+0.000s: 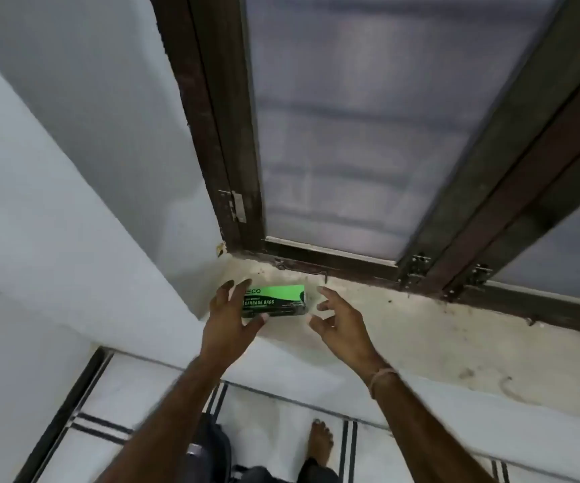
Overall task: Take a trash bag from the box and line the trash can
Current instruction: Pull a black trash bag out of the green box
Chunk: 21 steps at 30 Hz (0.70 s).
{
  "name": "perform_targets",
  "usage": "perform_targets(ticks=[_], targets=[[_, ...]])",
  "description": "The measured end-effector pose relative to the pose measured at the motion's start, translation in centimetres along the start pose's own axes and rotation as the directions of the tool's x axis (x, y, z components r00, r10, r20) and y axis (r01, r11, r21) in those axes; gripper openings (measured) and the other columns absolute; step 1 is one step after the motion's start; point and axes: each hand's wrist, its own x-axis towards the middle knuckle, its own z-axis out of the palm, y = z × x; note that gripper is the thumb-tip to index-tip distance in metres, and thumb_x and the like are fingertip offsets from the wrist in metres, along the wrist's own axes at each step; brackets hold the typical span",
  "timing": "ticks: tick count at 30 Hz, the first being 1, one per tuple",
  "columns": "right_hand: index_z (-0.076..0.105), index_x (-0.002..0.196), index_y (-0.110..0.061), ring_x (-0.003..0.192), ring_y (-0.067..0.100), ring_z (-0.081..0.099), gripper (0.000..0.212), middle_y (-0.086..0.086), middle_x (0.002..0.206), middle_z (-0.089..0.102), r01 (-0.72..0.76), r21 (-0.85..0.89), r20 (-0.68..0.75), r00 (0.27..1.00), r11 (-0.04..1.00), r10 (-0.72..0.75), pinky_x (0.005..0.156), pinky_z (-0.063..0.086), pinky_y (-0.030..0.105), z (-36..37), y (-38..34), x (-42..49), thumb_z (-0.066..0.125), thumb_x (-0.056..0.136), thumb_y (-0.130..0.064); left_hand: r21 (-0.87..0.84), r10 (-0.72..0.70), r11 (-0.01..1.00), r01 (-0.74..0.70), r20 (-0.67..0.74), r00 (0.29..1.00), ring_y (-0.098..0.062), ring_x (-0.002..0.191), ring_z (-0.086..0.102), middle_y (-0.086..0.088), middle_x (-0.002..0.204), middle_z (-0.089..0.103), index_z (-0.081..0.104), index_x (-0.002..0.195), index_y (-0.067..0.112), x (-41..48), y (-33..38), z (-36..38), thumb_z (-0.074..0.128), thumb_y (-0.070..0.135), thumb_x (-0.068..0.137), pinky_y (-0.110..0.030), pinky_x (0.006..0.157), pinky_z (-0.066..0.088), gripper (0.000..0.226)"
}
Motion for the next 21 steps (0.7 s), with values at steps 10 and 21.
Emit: perform_targets(ticks=[10, 21], targets=[[0.067, 0.130, -0.021, 0.093, 0.015, 0.070, 0.058, 0.000, 0.110, 0.074, 0.049, -0.086, 0.201, 0.979, 0.995, -0.031, 0.086, 0.060, 0.038, 0.0, 0.7, 5.8, 0.074, 0.081, -0.052, 0.000, -0.006, 1.000, 0.006, 0.083, 0.997, -0.032, 0.114, 0.062, -0.007, 0.129, 0.058, 0.065, 0.132, 0.022, 3.3, -0.4, 2.3, 0.080, 0.033, 0.076, -0.043, 0.085, 0.060, 0.059], [0.056, 0.092, -0.012, 0.079, 0.007, 0.058, 0.031, -0.001, 0.089, 0.061, -0.034, 0.232, 0.163, 0.987, 0.972, -0.005, 0.074, 0.050, 0.019, -2.1, 0.1, 4.6, 0.084, 0.085, -0.023, -0.212, 0.088, 0.975, -0.068, 0.084, 0.993, -0.006, 0.101, 0.064, -0.005, 0.118, 0.060, 0.068, 0.127, 0.012, 3.2, -0.1, -0.7, 0.080, 0.031, 0.075, -0.008, 0.087, 0.047, 0.057]])
